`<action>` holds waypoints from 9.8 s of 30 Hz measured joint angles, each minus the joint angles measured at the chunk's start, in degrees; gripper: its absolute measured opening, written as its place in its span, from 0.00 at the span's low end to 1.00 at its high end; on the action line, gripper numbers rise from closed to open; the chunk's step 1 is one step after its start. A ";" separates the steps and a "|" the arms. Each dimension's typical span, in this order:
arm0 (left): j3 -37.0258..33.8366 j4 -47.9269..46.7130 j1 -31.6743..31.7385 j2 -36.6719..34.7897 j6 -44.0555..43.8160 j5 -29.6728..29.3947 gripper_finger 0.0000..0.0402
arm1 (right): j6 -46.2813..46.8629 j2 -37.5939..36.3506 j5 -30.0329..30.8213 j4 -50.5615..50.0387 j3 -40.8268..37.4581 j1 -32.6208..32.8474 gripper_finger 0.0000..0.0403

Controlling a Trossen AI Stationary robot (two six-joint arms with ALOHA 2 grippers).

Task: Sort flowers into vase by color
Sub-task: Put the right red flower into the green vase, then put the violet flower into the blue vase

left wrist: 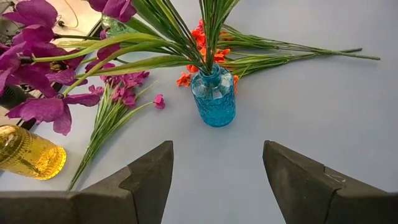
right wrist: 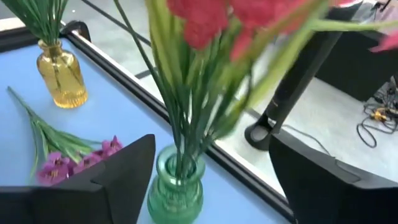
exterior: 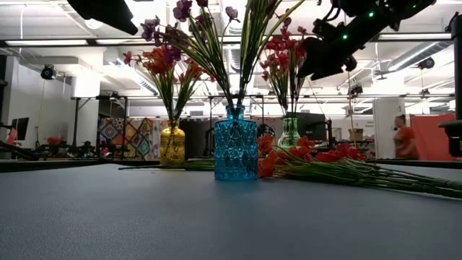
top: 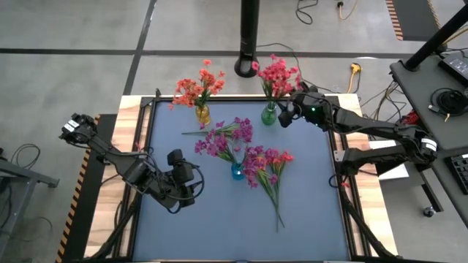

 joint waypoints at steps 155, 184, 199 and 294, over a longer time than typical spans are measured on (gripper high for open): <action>-49.66 70.25 57.62 -0.01 43.16 21.80 0.50 | 59.48 12.76 -9.37 -40.28 0.90 42.64 0.82; -51.44 70.30 58.33 -0.02 44.63 23.59 0.50 | 60.00 12.76 -9.42 -40.24 0.90 42.64 0.82; -51.54 71.84 59.18 -0.02 45.24 23.61 0.50 | 59.99 12.76 -9.42 -40.24 0.90 42.64 0.82; -54.47 75.82 49.92 7.15 26.80 29.08 0.05 | 58.36 12.76 -11.04 -40.26 0.90 42.64 0.82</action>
